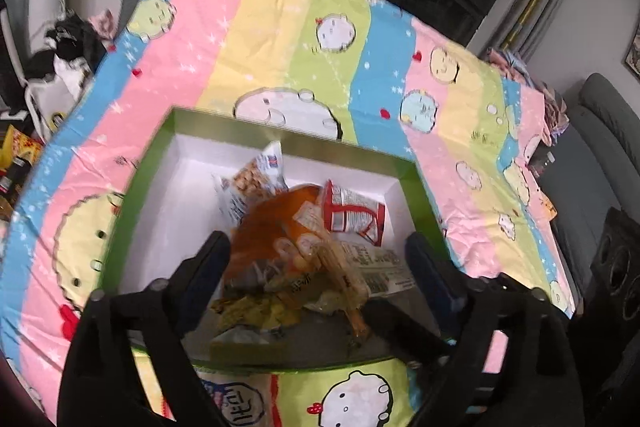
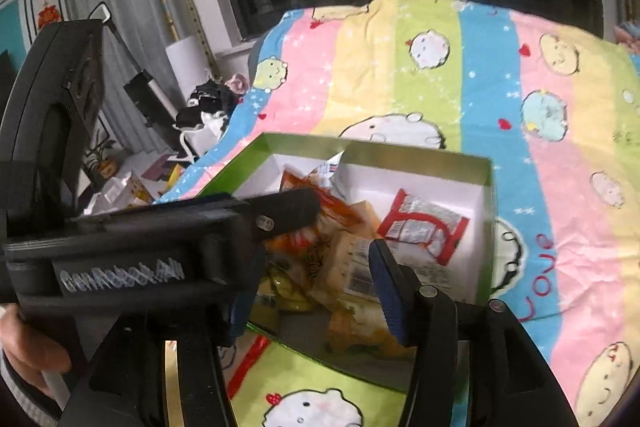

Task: Organize snacks
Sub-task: 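Carry the orange bag into the green box and release it, then reach the right tool to the white-and-blue bag and grasp it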

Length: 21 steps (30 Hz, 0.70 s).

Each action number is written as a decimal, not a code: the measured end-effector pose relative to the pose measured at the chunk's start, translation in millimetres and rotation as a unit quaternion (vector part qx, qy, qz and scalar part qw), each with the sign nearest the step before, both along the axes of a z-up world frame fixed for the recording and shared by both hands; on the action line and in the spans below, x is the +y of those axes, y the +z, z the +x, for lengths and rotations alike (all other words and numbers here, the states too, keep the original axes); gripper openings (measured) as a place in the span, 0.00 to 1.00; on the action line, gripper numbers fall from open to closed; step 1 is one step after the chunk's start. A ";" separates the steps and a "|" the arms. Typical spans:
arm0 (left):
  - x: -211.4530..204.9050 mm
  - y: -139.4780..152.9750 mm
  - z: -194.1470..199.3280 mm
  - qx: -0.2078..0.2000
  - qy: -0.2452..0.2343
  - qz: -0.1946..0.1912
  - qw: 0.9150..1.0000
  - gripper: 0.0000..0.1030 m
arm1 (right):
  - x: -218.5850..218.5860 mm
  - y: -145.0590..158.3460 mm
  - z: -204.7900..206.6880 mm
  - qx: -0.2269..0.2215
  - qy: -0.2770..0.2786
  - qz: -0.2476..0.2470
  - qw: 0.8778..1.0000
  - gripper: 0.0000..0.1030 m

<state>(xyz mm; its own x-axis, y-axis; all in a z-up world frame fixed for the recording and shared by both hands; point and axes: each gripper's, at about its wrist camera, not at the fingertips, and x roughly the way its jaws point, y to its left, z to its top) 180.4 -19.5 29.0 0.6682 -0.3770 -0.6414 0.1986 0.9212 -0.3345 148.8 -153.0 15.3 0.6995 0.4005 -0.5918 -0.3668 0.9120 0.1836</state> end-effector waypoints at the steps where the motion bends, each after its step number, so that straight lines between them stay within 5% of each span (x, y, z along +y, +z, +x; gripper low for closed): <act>1: 2.2 3.7 -3.4 -0.007 0.002 0.002 1.000 0.89 | -2.4 2.5 -3.6 -0.004 -0.002 0.001 1.000 0.54; 10: 23.8 25.1 -41.8 -0.032 0.006 0.002 0.999 0.96 | -21.4 10.9 -36.0 0.015 0.013 0.080 0.997 0.55; 21: 86.5 -23.5 -64.5 0.080 0.040 -0.048 0.995 0.99 | -10.1 -31.6 -57.3 0.097 0.036 0.092 0.990 0.55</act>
<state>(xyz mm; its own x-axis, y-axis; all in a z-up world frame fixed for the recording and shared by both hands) 115.9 67.0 5.5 0.5911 -0.3912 -0.7054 0.0627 0.8942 -0.4433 91.5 -163.0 -16.3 0.5459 0.5585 -0.6246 -0.3719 0.8295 0.4167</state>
